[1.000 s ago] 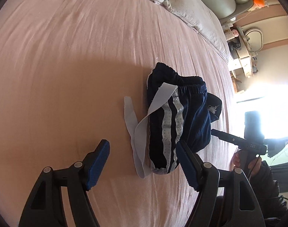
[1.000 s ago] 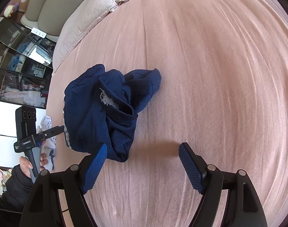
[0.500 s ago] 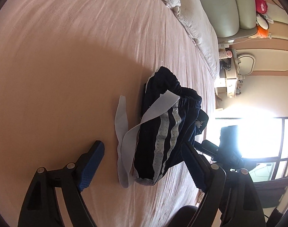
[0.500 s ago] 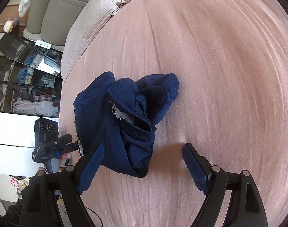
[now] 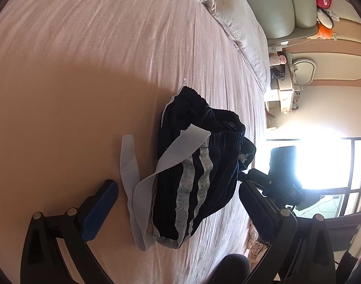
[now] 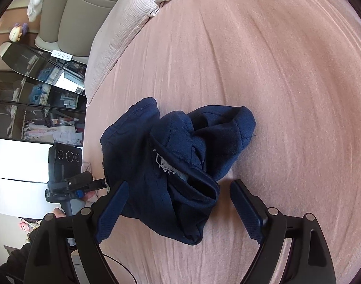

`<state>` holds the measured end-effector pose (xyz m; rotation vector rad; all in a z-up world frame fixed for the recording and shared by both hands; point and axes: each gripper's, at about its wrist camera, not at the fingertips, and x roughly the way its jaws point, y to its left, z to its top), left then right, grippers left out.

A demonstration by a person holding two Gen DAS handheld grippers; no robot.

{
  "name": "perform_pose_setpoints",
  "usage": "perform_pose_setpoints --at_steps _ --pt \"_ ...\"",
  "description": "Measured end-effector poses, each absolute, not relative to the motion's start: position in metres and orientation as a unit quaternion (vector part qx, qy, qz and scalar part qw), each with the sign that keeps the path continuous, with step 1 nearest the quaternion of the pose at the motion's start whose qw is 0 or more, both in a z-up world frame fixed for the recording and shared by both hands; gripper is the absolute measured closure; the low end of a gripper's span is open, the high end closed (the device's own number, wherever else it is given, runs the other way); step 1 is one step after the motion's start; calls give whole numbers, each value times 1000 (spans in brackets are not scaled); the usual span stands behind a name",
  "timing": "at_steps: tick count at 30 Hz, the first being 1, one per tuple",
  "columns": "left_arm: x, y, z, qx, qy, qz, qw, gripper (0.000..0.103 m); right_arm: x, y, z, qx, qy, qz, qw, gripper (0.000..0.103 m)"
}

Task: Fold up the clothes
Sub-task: 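Move both grippers down to opposite sides of the folded shorts, then close both grippers on the sides of the folded navy shorts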

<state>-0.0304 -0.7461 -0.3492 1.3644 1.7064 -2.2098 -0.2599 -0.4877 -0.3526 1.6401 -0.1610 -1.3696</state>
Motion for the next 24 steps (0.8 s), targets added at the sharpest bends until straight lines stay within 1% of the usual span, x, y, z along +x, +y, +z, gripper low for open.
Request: perform_pose_setpoints --at_steps 1,2,4,8,12,14,16,21,24 --pt "-31 -745 -349 438 549 -711 22 0 -260 -490 -353 672 -71 -560 479 11" --pt "-32 -745 -348 437 549 -712 27 0 -259 -492 -353 672 -76 -560 479 5" --pt "-34 -740 -346 438 540 -717 43 0 -256 -495 -353 671 -86 -563 476 2" --pt "-36 -726 -340 434 514 -733 98 0 -247 -497 -347 658 -73 -594 457 1" --pt "-36 -719 -339 424 508 -736 141 0 -242 -494 -348 653 -104 -611 435 0" --pt "-37 -720 -340 427 509 -733 144 0 -244 -492 -351 663 -142 -597 429 0" --pt "-40 -722 -341 428 517 -729 134 0 -244 -492 -355 670 -162 -581 432 0" --pt "-47 -724 -342 437 526 -718 132 0 -239 -498 -352 664 -140 -589 439 0" --pt "-48 -722 -340 435 524 -722 126 0 -239 -499 -352 668 -142 -587 436 0"
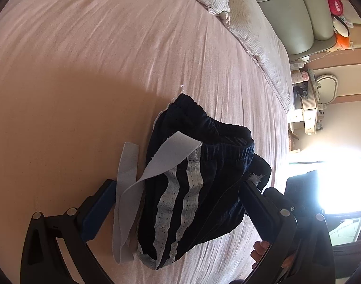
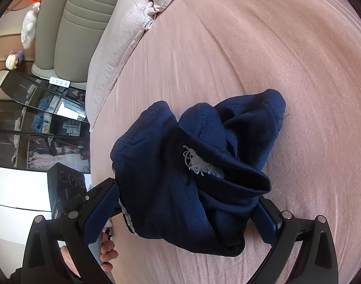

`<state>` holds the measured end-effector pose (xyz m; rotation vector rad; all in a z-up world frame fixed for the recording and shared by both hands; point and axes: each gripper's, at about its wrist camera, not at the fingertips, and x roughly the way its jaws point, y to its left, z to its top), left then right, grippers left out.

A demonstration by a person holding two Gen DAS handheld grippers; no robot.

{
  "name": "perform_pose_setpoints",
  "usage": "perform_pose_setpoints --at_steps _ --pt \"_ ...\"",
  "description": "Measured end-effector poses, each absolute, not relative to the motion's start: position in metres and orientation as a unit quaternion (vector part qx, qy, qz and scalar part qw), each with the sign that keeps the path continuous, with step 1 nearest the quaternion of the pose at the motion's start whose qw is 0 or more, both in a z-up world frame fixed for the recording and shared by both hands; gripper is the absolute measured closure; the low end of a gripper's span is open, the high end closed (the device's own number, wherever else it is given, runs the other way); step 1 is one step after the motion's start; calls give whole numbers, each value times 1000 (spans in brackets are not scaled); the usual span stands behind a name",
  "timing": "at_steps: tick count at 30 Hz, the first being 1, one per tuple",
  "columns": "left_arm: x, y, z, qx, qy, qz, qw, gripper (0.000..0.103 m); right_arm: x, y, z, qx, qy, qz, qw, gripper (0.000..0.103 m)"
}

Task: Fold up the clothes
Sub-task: 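Close both grippers on the sides of the folded navy shorts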

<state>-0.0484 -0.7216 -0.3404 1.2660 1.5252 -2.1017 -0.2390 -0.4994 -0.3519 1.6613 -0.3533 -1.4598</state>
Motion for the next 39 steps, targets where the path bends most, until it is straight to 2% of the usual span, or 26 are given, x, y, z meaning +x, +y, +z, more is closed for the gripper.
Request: perform_pose_setpoints --at_steps 5,10,21,36,39 --pt "-55 -716 -339 442 518 -721 125 0 -235 -500 -354 681 -155 -575 426 0" --pt "-59 -711 -340 440 523 -720 121 0 -229 -503 -351 672 -136 -590 427 0" --pt "-65 -693 -338 455 459 -751 134 0 -234 -492 -361 668 -179 -582 428 0" --pt "-58 -689 -340 426 454 -768 148 0 -221 -496 -354 635 -142 -622 435 0" --pt "-56 -691 -340 424 465 -761 159 11 -218 -498 -351 629 -127 -636 429 2"
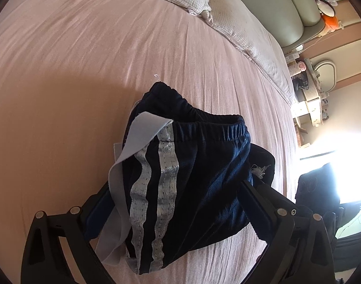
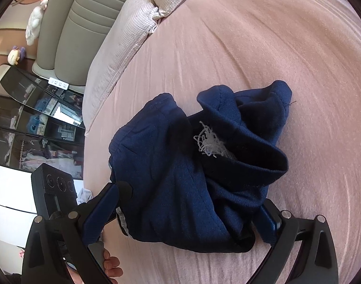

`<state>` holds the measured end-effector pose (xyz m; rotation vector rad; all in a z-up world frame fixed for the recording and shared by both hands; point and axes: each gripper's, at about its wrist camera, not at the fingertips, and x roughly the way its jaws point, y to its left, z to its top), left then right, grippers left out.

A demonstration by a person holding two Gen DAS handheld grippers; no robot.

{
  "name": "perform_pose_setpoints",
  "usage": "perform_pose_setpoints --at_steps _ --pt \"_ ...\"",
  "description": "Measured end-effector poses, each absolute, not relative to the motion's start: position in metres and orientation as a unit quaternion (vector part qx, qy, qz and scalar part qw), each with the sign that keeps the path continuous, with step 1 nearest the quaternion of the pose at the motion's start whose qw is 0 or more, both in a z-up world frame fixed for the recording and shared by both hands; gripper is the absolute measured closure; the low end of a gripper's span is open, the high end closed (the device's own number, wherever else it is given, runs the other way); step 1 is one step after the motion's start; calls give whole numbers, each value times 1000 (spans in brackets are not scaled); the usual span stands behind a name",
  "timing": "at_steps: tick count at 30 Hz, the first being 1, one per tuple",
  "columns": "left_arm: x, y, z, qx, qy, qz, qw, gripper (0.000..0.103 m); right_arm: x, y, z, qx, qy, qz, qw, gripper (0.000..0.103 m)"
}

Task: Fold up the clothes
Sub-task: 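Close both grippers on the sides of the folded navy shorts, then lift the folded shorts off the sheet with both grippers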

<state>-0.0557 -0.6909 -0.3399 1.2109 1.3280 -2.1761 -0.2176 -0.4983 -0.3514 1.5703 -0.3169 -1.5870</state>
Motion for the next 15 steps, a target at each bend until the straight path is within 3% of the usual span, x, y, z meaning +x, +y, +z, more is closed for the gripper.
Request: perform_pose_setpoints --at_steps 1,2,3,4,5,7,12,15 --pt "-54 -692 -339 426 467 -758 164 21 -217 -498 -351 627 -123 -641 425 5" --pt "-53 -693 -342 431 474 -750 162 47 -217 -496 -350 627 -121 -645 419 13" --pt "-52 -694 -345 438 484 -741 159 61 -218 -492 -351 630 -123 -649 409 18" --pt "-50 -695 -347 444 493 -732 155 77 -220 -487 -352 634 -127 -652 396 32" --pt "-48 -696 -349 442 498 -730 155 78 -222 -482 -354 640 -134 -653 383 49" --pt "-46 -695 -349 437 502 -730 156 78 -229 -471 -360 656 -155 -647 357 69" --pt "-52 -690 -351 429 518 -725 147 78 -231 -468 -363 663 -171 -636 356 72" --pt "-51 -692 -353 424 535 -717 144 78 -230 -468 -375 682 -229 -586 371 69"
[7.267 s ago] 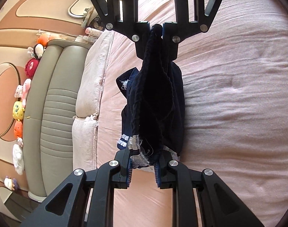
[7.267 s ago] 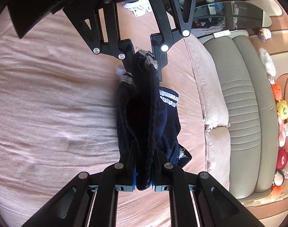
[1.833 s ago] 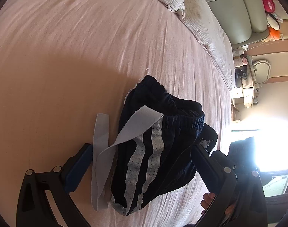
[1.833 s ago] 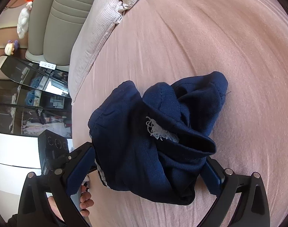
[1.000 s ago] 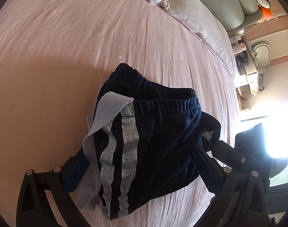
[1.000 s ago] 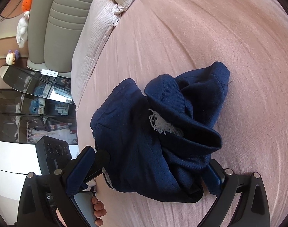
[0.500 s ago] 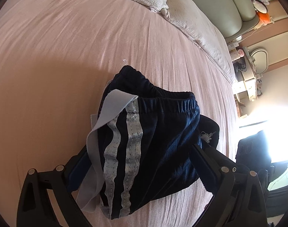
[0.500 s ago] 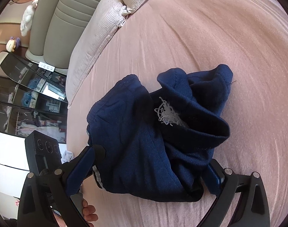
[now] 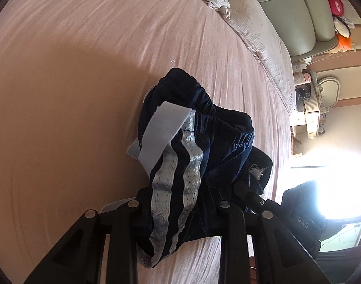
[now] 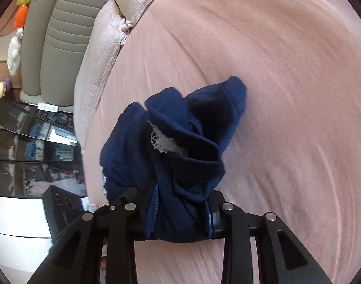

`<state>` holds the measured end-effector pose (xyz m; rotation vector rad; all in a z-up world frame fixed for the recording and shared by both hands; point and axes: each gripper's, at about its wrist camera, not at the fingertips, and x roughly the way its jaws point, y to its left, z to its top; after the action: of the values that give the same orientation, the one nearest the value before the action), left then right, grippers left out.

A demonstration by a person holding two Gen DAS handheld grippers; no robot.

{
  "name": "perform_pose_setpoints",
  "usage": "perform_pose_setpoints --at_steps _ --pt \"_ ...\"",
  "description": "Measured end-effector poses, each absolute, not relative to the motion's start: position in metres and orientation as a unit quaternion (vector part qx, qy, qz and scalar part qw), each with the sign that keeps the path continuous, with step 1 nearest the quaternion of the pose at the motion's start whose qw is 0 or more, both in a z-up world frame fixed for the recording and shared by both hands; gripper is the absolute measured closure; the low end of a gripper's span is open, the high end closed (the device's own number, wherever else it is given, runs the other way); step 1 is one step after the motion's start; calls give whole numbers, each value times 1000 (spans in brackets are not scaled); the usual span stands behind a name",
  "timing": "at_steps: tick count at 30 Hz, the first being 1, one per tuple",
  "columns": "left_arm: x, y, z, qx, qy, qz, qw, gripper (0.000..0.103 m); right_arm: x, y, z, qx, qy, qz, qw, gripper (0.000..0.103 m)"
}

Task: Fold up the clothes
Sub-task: 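Lift the folded shorts off the sheet with both grippers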

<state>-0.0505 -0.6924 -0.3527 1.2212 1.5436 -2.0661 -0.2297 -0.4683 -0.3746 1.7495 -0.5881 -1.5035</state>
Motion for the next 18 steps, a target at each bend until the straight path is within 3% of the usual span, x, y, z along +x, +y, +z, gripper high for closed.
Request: perform_pose_setpoints --at_steps 2,5,10,16,18 --pt "-46 -695 -354 420 547 -711 139 78 -230 -466 -387 694 -286 -546 372 53" --pt "-46 -698 -356 419 557 -705 130 78 -232 -463 -393 689 -317 -529 380 44" --pt "-48 -697 -355 428 548 -707 126 78 -236 -468 -390 691 -304 -520 400 27" --pt "-51 -696 -355 429 548 -707 128 78 -232 -477 -381 691 -260 -541 403 25" --pt "-50 -694 -354 428 544 -709 134 78 -228 -473 -382 688 -266 -553 387 33"
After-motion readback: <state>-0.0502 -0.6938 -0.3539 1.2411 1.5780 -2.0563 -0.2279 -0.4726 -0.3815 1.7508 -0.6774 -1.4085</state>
